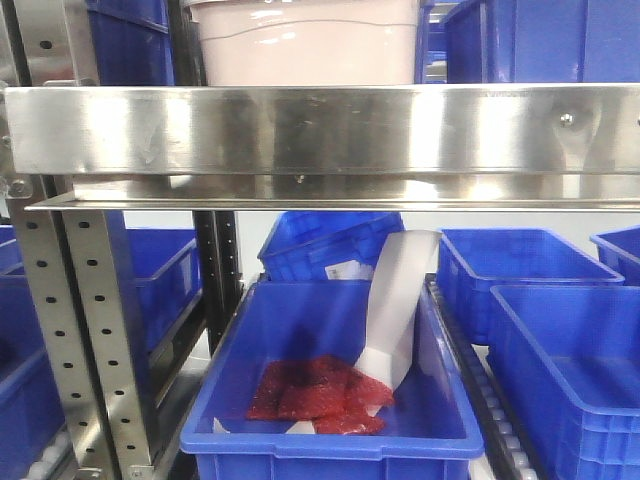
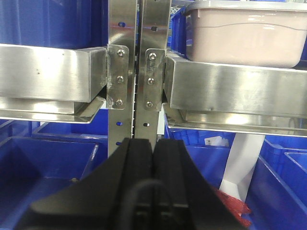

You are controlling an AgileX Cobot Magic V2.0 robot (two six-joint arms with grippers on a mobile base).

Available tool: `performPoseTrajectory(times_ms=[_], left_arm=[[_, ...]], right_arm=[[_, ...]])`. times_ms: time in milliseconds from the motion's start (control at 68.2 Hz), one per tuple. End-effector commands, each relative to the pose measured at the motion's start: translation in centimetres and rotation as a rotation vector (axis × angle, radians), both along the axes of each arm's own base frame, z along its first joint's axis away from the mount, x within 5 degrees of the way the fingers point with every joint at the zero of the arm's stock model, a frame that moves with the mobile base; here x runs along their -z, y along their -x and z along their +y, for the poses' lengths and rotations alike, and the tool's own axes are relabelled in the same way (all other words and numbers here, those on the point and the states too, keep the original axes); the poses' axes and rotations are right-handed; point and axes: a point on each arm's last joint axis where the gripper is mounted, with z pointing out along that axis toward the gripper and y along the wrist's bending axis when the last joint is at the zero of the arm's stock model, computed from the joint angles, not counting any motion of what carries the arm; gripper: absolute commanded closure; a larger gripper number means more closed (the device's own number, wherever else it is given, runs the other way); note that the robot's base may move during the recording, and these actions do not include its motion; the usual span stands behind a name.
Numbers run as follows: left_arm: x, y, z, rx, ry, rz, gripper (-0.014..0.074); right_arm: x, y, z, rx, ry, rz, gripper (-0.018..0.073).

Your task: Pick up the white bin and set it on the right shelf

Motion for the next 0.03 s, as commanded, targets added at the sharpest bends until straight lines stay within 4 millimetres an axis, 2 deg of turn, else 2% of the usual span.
performPoseTrajectory(times_ms=[0,15], left_arm=[[-0.81,0.15,0.0,0.004,0.01,-0.091,0.0713],[-0.81,0.15,0.0,0.004,0.01,-0.091,0.0713]], right_arm=[[-0.93,0.22,-0.02,0.004,0.015,-0.105,0.0484],[-0.93,0.22,-0.02,0.004,0.015,-0.105,0.0484]])
